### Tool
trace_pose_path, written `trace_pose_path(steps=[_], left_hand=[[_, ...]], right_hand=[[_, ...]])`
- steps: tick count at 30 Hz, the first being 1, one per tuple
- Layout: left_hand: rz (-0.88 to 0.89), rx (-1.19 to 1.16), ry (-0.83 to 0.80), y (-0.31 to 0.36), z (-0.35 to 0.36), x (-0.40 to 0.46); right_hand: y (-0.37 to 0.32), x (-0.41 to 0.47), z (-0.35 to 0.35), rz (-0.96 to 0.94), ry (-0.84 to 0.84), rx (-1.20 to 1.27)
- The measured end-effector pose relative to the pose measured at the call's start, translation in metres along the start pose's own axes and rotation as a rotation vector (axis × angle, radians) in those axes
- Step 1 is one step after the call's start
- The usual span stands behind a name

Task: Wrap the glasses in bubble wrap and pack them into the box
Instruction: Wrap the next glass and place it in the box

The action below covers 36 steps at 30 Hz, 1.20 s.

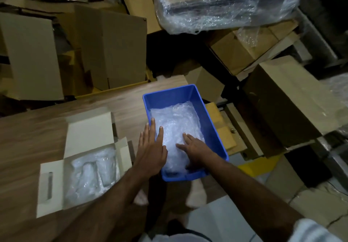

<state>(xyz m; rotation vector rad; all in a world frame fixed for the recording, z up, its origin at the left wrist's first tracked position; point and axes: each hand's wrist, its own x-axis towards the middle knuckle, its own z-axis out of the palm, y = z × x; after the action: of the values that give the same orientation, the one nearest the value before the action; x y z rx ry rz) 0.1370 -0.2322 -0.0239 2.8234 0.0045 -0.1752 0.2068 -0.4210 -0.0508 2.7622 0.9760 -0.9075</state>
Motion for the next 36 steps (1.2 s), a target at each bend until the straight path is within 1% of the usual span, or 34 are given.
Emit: trace_pose_path(steps=[3,7,12,15,20,23,25,29,31,33,35,36], left_hand=[[0.015,-0.016,0.031,-0.001,0.002,0.001],[0.016,-0.027,0.027,-0.004,0.01,0.002],[0.016,-0.059,-0.009,-0.004,0.008,0.003],[0.021,0.029,-0.08,-0.005,-0.001,0.001],[0.053,0.067,-0.096,0.003,-0.006,-0.002],[0.0,-0.005,-0.005,0.017,0.0,0.016],[-0.014,-0.062,0.089,0.018,-0.002,0.027],[0.071,-0.216,0.316,0.0,-0.026,0.023],[0.115,-0.272,0.359,-0.011,-0.04,0.012],[0.183,-0.252,0.425,-0.019,-0.047,0.0],[0.249,-0.23,0.403,-0.02,-0.048,-0.016],[0.245,-0.239,0.364,-0.016,-0.045,-0.023]], right_hand=[[0.004,0.012,0.0,-0.113,0.055,0.049],[0.008,0.012,0.003,-0.175,0.165,0.095],[0.011,-0.007,-0.001,-0.093,0.423,0.237],[0.01,-0.016,-0.009,-0.072,0.61,0.334],[0.004,-0.034,-0.03,-0.147,0.8,0.418],[0.002,-0.041,-0.045,-0.2,0.852,0.477],[0.0,-0.048,-0.056,-0.217,0.888,0.438],[-0.003,-0.062,-0.072,-0.258,0.971,0.347],[-0.01,-0.065,-0.076,-0.274,1.005,0.353],[-0.02,-0.067,-0.078,-0.282,1.038,0.427],[-0.037,-0.069,-0.083,-0.288,1.081,0.494],[-0.046,-0.069,-0.087,-0.293,1.098,0.533]])
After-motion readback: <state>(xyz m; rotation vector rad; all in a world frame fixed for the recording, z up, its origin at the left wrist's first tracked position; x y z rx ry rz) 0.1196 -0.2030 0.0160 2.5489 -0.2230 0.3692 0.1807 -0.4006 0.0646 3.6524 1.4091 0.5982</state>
